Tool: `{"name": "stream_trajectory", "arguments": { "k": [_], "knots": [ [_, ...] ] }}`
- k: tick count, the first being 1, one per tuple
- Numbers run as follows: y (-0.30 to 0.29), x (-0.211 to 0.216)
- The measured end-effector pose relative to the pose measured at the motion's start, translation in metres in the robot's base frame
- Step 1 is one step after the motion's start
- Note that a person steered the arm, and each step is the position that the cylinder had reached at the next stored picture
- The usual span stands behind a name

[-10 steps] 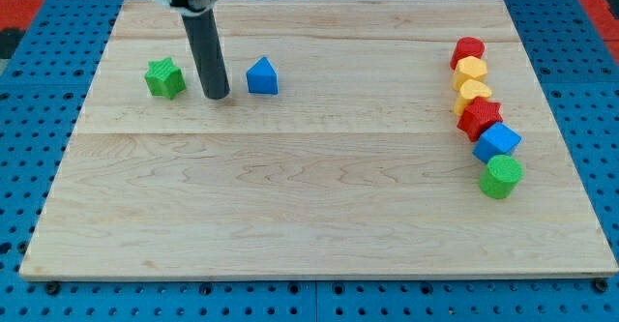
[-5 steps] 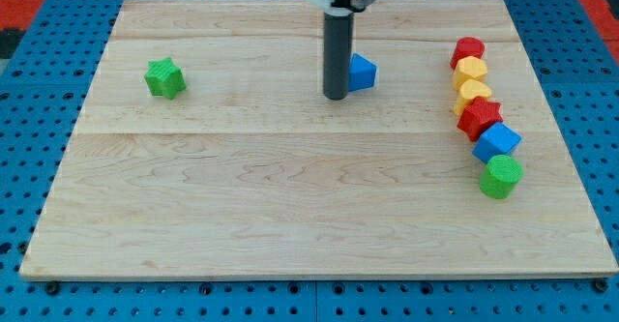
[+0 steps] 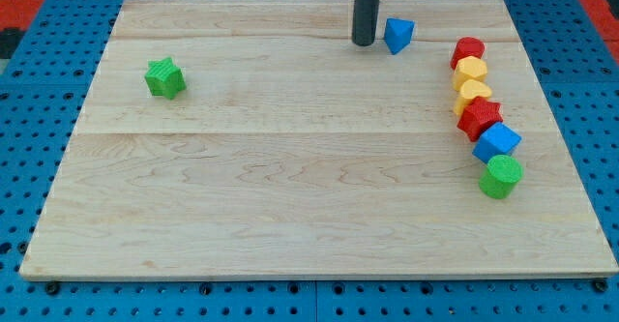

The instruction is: Move the blue triangle top left of the red circle

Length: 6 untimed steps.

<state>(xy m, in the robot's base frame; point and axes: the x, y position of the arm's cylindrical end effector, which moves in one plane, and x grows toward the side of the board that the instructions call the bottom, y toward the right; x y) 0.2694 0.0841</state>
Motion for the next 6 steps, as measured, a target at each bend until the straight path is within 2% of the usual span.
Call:
{"name": "stream_trajectory", "arguments": {
  "k": [2,3,4,6],
  "knots": [
    [0.064,-0.007],
    [0.056,-0.008],
    [0.050,-0.027],
    [0.082,-0.026]
  ]
}}
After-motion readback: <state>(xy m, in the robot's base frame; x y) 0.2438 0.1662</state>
